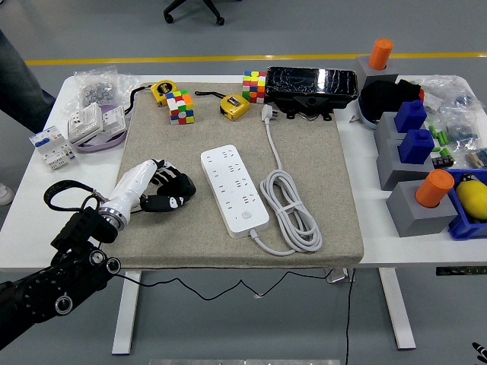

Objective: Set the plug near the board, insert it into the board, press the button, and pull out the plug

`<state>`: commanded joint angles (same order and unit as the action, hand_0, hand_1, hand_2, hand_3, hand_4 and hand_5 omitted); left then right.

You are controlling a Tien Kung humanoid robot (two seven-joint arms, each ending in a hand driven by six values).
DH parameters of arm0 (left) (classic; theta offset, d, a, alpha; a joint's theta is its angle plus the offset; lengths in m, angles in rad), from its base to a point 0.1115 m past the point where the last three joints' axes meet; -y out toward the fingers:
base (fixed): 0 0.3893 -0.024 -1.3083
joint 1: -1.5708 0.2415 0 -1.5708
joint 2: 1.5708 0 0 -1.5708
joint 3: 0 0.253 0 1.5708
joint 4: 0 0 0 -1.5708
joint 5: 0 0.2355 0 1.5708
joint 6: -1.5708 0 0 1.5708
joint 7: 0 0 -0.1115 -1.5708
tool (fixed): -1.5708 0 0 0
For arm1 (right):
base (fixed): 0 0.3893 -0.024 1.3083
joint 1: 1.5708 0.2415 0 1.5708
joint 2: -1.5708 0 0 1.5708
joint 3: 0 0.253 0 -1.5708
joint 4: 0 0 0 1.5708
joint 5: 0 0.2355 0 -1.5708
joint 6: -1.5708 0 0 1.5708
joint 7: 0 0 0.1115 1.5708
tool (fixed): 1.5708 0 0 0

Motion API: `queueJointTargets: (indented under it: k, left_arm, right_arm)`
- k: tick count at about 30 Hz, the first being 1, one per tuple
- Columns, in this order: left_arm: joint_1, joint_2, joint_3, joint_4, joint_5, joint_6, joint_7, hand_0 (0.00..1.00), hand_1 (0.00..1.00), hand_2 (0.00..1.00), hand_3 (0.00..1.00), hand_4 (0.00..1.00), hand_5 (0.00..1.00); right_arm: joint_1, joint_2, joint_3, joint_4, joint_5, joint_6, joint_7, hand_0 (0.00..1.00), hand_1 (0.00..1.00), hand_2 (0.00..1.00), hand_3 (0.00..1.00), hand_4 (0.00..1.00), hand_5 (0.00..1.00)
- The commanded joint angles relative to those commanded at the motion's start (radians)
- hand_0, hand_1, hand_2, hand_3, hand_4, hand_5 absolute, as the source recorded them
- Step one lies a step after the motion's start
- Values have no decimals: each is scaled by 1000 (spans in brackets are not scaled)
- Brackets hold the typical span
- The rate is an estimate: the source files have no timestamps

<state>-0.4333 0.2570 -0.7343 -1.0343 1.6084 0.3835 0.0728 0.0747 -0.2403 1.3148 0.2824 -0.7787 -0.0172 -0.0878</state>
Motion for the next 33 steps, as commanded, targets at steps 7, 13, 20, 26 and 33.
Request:
queueJointTargets:
  k: [7,13,20,26,33]
  left_arm:
    - [1,2,-3,-20,-2,5,-11,336,376,441,525,624,2]
    - [-3,4,-3,-59,-40,34,-88,331,373,441,523,620,2]
    - [-30,-18,33,-64,-52,31,-107,336,372,436,524,618,2]
    - [-51,-35,68,-37,-55,28,-97,339,373,434,524,613,2]
    - [-64,-41,87,-29,-56,29,-92,341,372,434,525,609,2]
  right_arm:
    - [-1,-2,0,0,-1,-1,0,530,631,623,549,885,412]
    - [-1,-1,0,0,1,0,0,530,630,623,549,885,412]
    - [0,-1,-5,0,3,0,0,529,631,623,550,885,412]
    - [0,-2,-9,1,4,0,0,531,631,623,549,885,412]
    - [-1,-2,-7,-1,5,0,-1,530,631,622,548,884,412]
